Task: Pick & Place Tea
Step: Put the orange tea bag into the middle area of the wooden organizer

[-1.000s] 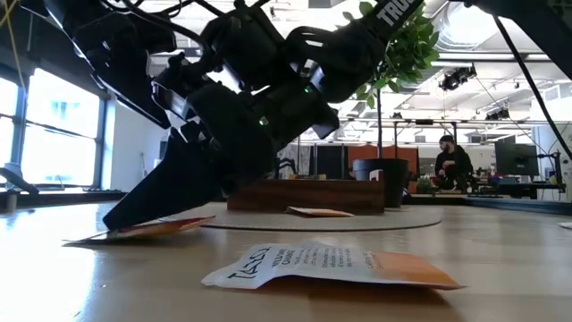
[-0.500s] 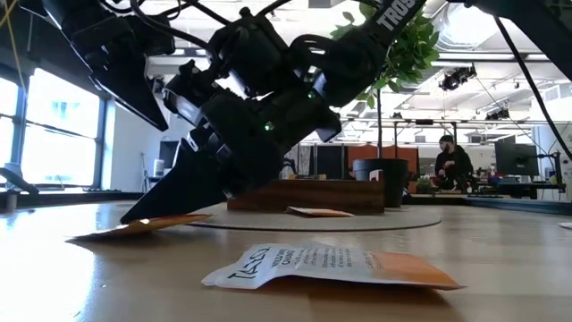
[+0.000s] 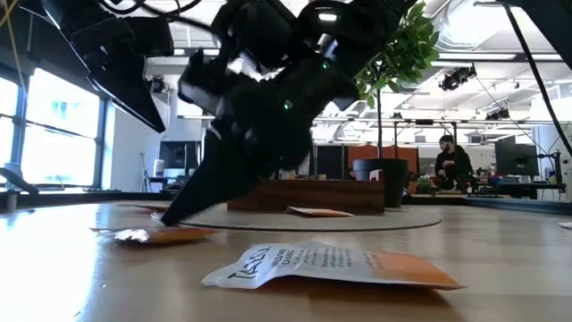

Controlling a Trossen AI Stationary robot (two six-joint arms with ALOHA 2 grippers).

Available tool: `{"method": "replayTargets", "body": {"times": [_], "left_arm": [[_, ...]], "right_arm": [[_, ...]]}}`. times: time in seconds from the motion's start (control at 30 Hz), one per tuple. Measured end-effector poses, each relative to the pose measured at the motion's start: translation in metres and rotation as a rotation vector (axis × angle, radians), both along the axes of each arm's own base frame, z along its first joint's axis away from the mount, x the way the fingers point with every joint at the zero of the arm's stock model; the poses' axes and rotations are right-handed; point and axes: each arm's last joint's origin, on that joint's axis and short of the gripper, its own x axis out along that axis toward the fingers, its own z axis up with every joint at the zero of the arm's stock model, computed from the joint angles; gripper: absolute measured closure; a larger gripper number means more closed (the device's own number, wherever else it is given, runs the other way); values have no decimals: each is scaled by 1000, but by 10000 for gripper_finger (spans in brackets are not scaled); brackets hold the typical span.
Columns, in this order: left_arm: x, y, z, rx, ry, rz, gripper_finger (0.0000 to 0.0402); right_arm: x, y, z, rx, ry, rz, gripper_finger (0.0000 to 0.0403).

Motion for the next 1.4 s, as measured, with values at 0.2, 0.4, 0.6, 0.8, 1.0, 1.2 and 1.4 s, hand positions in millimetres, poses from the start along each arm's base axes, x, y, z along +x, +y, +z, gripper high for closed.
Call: {"method": "replayTargets", "body": {"times": [0.2, 0.4, 0.6, 0.8, 1.0, 1.2, 1.4], "left_arm": [[0, 0, 0, -1, -4, 0, 220], [0, 0, 0, -2, -4, 1, 220], [0, 0, 0, -3, -4, 2, 220], [0, 0, 0, -2, 0, 2, 220], [0, 0, 0, -1, 2, -4, 220], [0, 0, 0, 1, 6, -7, 220], [-1, 0, -1, 4, 11, -8, 220]], "right_arm": [[1, 6, -4, -96, -23, -35, 252], [0, 6, -4, -93, -19, -36, 231], [-1, 6, -11, -96, 12, -26, 246], [0, 4, -14, -64, 22, 7, 309], [3, -4, -13, -30, 15, -63, 393], [-3, -8, 4, -148, 25, -201, 393], [-28, -26, 67, -461, 51, -402, 396]]}}
